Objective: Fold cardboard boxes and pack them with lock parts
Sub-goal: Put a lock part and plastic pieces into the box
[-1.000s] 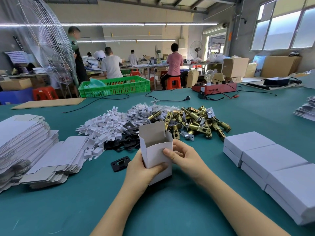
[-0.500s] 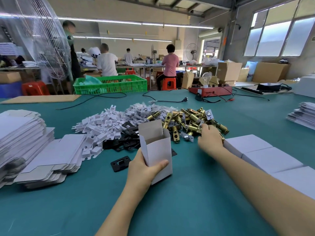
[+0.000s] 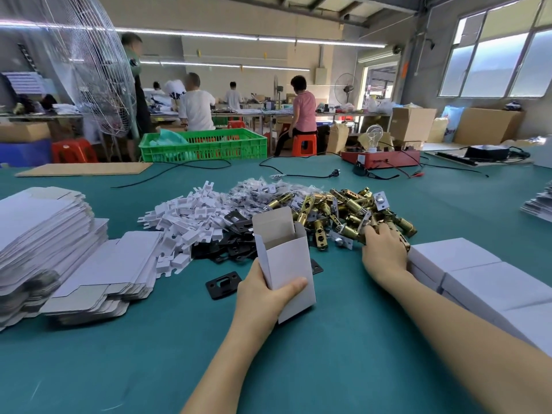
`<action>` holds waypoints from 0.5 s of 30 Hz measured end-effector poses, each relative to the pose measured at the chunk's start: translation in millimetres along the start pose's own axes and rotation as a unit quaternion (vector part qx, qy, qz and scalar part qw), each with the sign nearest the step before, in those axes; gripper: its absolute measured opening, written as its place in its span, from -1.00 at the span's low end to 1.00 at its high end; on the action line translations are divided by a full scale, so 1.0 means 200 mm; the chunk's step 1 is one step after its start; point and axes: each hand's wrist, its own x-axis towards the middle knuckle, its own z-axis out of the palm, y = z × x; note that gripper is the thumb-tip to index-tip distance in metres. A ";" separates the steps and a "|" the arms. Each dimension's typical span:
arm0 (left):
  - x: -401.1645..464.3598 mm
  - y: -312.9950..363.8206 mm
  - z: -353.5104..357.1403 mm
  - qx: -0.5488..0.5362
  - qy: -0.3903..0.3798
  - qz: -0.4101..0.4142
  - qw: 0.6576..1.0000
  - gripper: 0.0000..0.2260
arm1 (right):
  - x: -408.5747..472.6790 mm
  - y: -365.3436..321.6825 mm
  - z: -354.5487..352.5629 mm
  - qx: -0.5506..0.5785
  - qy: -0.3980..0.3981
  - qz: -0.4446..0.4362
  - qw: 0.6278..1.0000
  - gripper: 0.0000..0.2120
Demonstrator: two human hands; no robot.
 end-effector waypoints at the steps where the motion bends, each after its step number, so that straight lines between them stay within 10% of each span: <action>1: 0.00 0.00 0.00 0.000 0.000 -0.001 1.000 -0.60 | 0.00 0.00 0.00 0.023 -0.006 0.011 1.000 -0.78; 6: 0.00 0.00 0.00 -0.005 0.001 -0.005 1.000 -0.59 | 0.01 0.02 -0.03 0.233 -0.032 0.043 0.971 -0.83; 11: -0.01 0.00 0.00 0.008 -0.011 -0.001 1.000 -0.60 | 0.01 -0.05 -0.05 0.546 -0.024 0.232 0.805 -0.89; 15: -0.02 0.00 0.00 0.000 -0.021 0.004 1.000 -0.59 | 0.00 -0.08 -0.01 0.595 0.022 0.285 0.751 -0.87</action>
